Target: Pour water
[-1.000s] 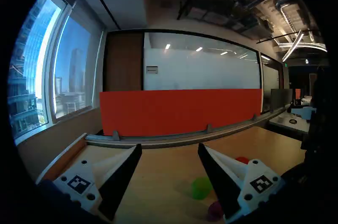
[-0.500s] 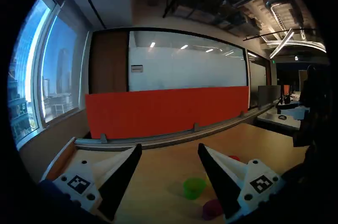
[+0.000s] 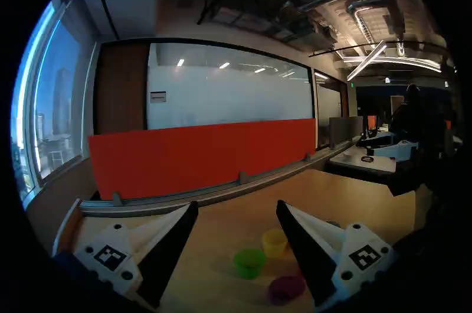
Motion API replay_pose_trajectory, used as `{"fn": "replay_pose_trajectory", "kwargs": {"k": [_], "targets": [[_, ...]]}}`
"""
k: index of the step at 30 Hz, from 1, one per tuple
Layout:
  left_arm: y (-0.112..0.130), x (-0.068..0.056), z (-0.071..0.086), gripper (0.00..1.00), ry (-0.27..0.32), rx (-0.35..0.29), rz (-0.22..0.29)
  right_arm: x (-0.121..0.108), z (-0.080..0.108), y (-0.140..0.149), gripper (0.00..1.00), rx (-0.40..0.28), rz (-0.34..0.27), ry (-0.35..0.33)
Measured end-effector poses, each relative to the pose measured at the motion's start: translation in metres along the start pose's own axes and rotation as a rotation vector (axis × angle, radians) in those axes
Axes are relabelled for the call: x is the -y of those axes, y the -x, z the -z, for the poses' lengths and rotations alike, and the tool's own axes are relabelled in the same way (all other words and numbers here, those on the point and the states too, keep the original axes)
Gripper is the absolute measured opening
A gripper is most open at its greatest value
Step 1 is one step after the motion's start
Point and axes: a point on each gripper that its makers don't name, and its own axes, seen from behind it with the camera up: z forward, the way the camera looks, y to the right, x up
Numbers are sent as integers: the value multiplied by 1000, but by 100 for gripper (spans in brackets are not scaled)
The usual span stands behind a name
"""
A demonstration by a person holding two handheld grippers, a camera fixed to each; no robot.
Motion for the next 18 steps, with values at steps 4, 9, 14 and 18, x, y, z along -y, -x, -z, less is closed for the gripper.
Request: {"fn": "replay_pose_trajectory", "kwargs": {"k": [4,9,14,18], "targets": [[2,-2,-2,99,23,13,-5,4,1,2,100,11,4,-20],[8,-1,-6,99,41,36,-8,8,1,9,100,38,11,-41],[16,0,-10,99,49,61,-9,9,1,19,100,67,7,-54],[24,0,-11,99,60,84,-12,7,1,29,100,94,7,-57]]}}
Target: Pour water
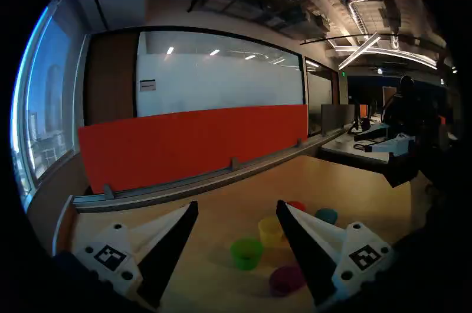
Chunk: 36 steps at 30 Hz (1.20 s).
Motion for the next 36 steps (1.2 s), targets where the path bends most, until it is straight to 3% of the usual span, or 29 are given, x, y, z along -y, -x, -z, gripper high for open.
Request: {"fn": "replay_pose_trajectory", "kwargs": {"k": [9,23,36], "targets": [[18,-6,-6,99,41,59,-7,2,-5,23,100,62,12,-29],[45,-8,-22,99,74,134,-34,2,-11,38,100,98,13,-55],[89,-16,-40,99,108,241,-58,1,-18,52,100,124,12,-60]]}}
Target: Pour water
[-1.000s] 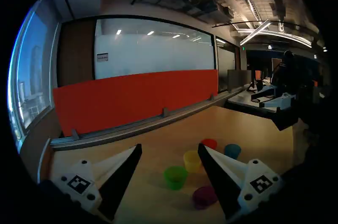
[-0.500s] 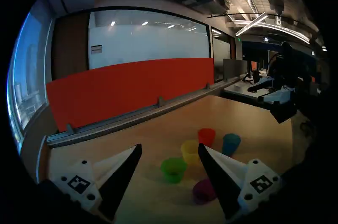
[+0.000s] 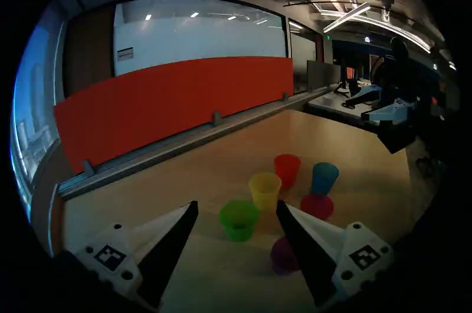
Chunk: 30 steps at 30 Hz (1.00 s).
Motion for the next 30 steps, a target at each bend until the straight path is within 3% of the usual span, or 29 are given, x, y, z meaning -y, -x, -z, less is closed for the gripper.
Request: {"fn": "replay_pose_trajectory", "kwargs": {"k": [30], "targets": [[86,-3,-71,99,101,248,-26,-8,-26,19,100,34,-8,-8]]}}
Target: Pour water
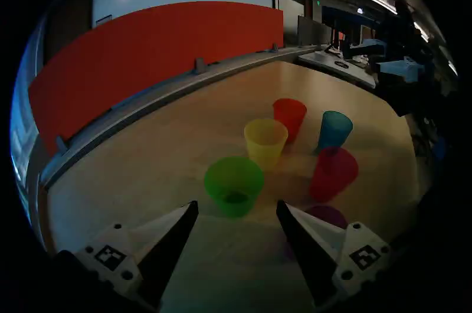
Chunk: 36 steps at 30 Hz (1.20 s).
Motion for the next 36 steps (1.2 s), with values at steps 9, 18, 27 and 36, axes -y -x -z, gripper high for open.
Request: {"fn": "replay_pose_trajectory", "kwargs": {"k": [9,18,27,36], "targets": [[3,2,-26,99,24,42,-8,-4,-3,2,100,4,0,2],[2,3,-47,99,46,67,-1,-10,-4,5,100,6,-4,8],[1,5,-61,99,46,76,-8,-13,-5,7,100,9,-7,11],[-2,3,-68,98,52,64,15,-16,-3,8,100,12,-6,18]]}}
